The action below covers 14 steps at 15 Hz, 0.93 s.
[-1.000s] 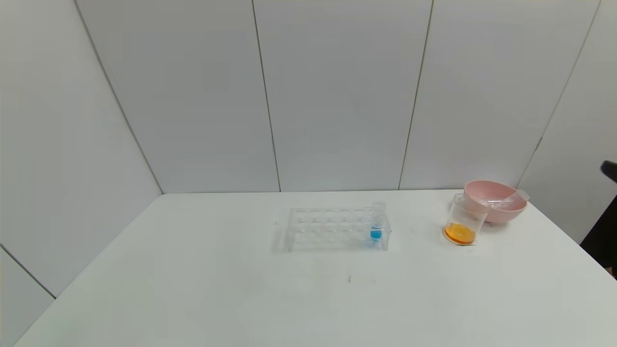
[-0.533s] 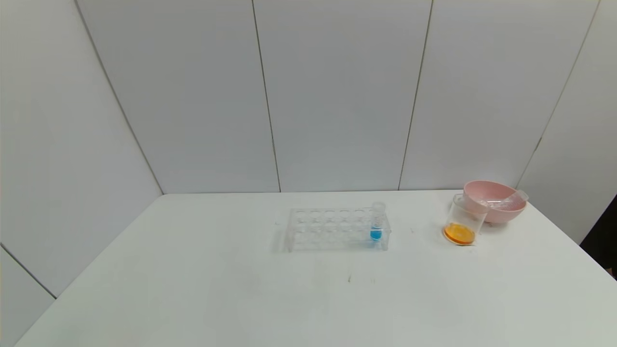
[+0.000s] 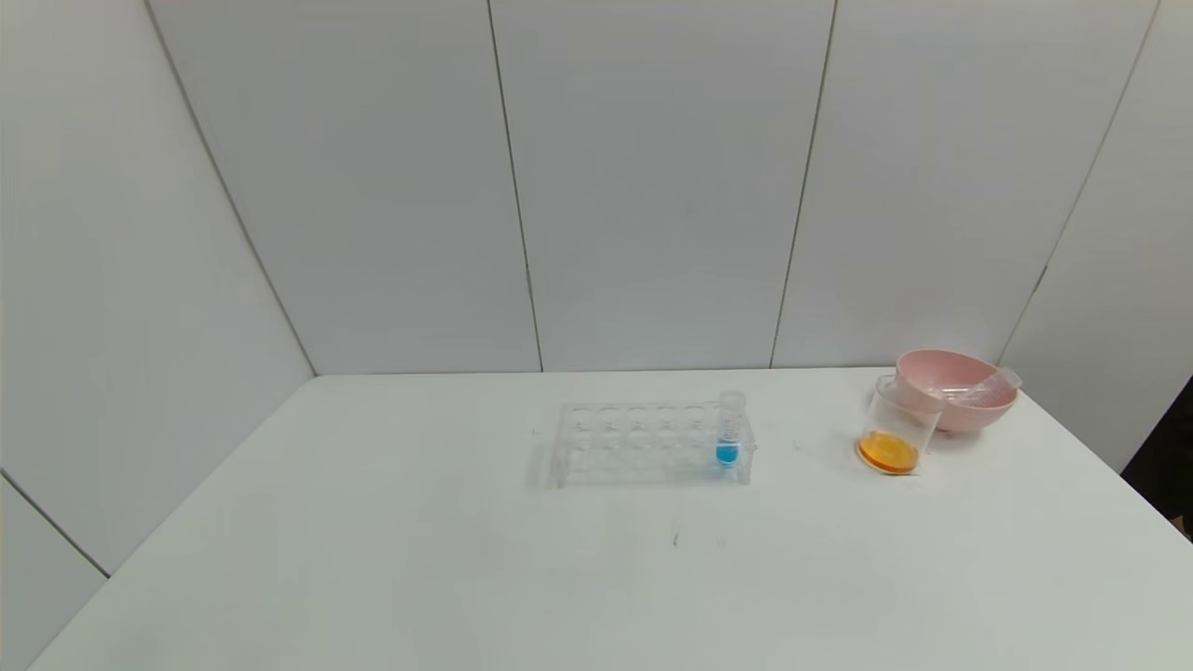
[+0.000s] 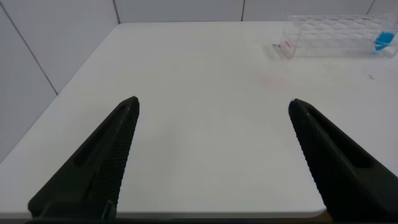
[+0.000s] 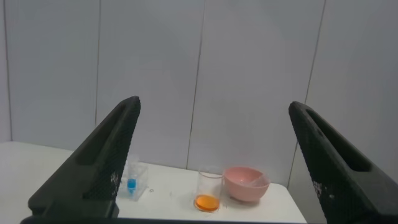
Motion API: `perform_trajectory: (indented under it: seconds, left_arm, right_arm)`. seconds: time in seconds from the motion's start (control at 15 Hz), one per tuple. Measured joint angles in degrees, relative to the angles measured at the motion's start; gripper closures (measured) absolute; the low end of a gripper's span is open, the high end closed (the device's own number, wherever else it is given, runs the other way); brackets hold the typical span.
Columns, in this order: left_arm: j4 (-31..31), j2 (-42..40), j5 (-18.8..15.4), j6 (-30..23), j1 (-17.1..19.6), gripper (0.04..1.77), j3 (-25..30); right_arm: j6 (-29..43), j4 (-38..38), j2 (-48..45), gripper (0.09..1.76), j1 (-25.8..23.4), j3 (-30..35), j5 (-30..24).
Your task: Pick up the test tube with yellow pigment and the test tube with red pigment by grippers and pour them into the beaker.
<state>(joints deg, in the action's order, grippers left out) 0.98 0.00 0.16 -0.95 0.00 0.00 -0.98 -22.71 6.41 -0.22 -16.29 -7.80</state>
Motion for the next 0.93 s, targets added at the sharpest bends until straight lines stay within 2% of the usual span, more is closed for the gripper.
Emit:
perform_trajectory:
  seconds: [0.4, 0.73, 0.8, 0.93]
  left_arm:
    - [0.0, 0.0, 0.0, 0.0, 0.0, 0.09, 0.0]
    - [0.0, 0.0, 0.0, 0.0, 0.0, 0.09, 0.0]
    - [0.0, 0.0, 0.0, 0.0, 0.0, 0.09, 0.0]
    - [0.0, 0.0, 0.0, 0.0, 0.0, 0.09, 0.0]
  right_arm:
    - [-2.7, -1.5, -5.9, 0.15, 0.2, 14.5, 4.6]
    - [-3.0, 20.5, -6.4, 0.14, 0.2, 16.2, 7.7]
    - [-2.6, 23.2, -6.4, 0.14, 0.2, 16.2, 7.7]
    - [-2.2, 23.3, -6.4, 0.14, 0.2, 16.2, 7.6]
